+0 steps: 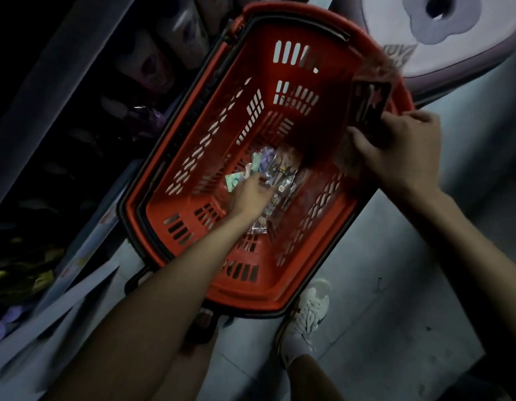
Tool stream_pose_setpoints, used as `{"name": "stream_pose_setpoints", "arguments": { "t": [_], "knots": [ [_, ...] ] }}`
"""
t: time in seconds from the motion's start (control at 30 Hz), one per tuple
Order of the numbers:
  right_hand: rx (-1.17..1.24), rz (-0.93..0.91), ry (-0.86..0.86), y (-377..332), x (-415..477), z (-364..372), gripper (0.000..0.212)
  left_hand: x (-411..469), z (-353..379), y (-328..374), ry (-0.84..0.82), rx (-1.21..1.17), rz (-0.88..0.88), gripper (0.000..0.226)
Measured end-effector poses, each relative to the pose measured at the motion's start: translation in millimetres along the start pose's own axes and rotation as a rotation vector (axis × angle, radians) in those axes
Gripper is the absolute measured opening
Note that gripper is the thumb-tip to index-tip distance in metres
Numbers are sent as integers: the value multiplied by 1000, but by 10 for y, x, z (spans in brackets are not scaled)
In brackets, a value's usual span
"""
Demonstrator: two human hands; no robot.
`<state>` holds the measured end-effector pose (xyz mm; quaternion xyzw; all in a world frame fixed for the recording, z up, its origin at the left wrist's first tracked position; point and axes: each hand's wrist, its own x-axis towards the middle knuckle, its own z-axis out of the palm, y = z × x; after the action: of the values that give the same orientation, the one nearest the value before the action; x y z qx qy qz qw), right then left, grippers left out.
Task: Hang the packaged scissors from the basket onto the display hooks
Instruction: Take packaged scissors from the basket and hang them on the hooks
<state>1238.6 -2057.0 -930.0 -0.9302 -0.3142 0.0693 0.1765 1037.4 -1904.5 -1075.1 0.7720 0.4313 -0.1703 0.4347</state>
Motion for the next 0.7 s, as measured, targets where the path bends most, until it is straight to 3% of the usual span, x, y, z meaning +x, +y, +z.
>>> {"name": "stream_pose_setpoints", "arguments": {
  "t": [0.13, 0.23, 0.47, 0.7],
  "knots": [
    [-29, 14, 107, 140, -34, 223, 40, 372, 324, -22, 44, 299, -35, 69],
    [-87, 10, 146, 175, -45, 319, 41, 575, 524, -15, 82, 403, -86, 78],
    [-117, -14, 217, 225, -67, 397, 43, 765, 722, -16, 204, 404, -159, 65],
    [-140, -39, 213, 212, -57, 379, 40, 567, 579, 48, 170, 212, -245, 29]
  ]
}}
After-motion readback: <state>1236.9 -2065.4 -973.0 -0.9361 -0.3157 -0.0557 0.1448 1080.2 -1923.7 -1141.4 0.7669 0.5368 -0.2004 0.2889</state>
